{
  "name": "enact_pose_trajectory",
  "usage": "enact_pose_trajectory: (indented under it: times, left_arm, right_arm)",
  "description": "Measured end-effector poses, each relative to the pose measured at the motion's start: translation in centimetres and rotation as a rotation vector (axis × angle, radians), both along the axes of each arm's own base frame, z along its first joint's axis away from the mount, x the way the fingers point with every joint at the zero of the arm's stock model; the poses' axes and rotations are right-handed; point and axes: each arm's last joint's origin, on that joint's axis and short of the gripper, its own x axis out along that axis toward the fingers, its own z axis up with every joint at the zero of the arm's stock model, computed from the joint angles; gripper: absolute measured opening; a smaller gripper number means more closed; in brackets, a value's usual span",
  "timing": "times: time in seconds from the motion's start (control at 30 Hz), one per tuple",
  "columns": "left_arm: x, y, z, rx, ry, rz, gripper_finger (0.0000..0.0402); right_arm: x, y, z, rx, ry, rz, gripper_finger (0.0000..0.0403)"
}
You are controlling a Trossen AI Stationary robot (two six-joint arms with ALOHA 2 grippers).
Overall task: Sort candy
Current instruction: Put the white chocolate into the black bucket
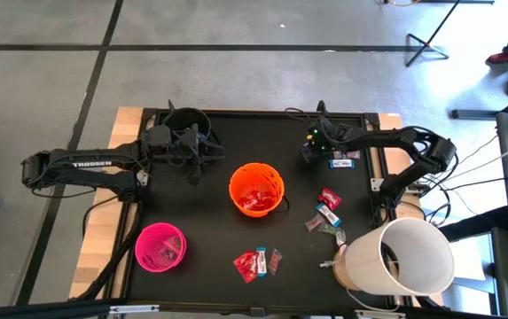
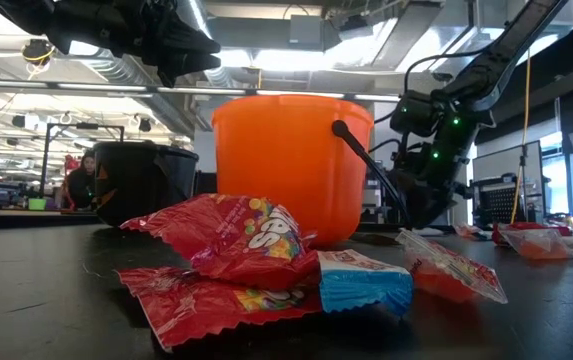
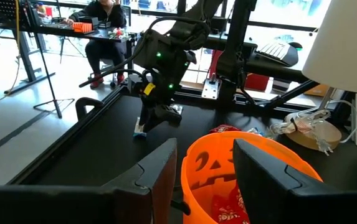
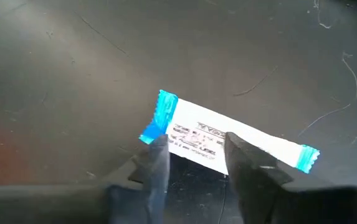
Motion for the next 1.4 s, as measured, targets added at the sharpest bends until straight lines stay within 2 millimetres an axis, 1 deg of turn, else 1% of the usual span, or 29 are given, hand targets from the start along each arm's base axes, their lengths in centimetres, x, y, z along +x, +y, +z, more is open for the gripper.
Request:
enact_pose_trajectory:
  times: [0.1,0.2,0.23,0.27,0.37,0.47,0.63,0.73,0.83,0.9,1.13,1.23,1.3,1.4]
  left_arm:
    - [0.0,0.0,0.0,0.000,0.000,0.000,0.0149]
    - [0.0,0.0,0.0,-0.001,0.000,0.000,0.0149]
    - [0.0,0.0,0.0,-0.001,0.000,0.000,0.0149]
    - [0.0,0.0,0.0,-0.001,0.000,0.001,0.0149]
    - [0.0,0.0,0.0,-0.004,-0.001,0.001,0.0149]
    - [0.0,0.0,0.0,-0.011,-0.002,0.002,0.0149]
    - [0.0,0.0,0.0,-0.021,-0.003,0.003,0.0149]
    - [0.0,0.0,0.0,-0.021,-0.003,0.003,0.0149]
    - [0.0,0.0,0.0,-0.021,-0.003,0.003,0.0149]
    - [0.0,0.0,0.0,-0.022,-0.003,-0.001,0.0149]
    - [0.0,0.0,0.0,-0.027,-0.001,-0.002,0.0149]
    - [0.0,0.0,0.0,-0.027,-0.001,-0.002,0.0149]
    - [0.0,0.0,0.0,-0.027,-0.001,-0.002,0.0149]
    - [0.0,0.0,0.0,-0.028,-0.001,-0.003,0.0149]
  right_arm:
    - [0.0,0.0,0.0,-0.002,0.005,0.016,0.0094]
    - [0.0,0.0,0.0,-0.003,0.008,0.026,0.0032]
    - [0.0,0.0,0.0,-0.003,0.009,0.035,0.0016]
    - [0.0,0.0,0.0,-0.006,0.012,0.047,0.0009]
    - [0.1,0.0,0.1,-0.006,0.014,0.049,0.0013]
    - [0.4,0.0,0.5,-0.002,0.005,0.079,0.0003]
    - [2.2,0.5,2.2,-0.088,-0.013,0.247,0.0011]
    - [3.0,0.8,2.9,-0.137,-0.002,0.343,0.0017]
    - [3.6,1.0,3.3,-0.190,0.016,0.434,0.0040]
    - [3.5,1.2,3.3,-0.196,0.048,0.473,0.0071]
    - [2.3,1.3,2.8,-0.183,0.223,0.423,0.0226]
    - [2.0,1.2,2.7,-0.167,0.243,0.413,0.0277]
    - [2.0,0.9,2.4,-0.160,0.244,0.401,0.0298]
    - [1.6,0.0,1.4,-0.116,0.258,0.378,0.0309]
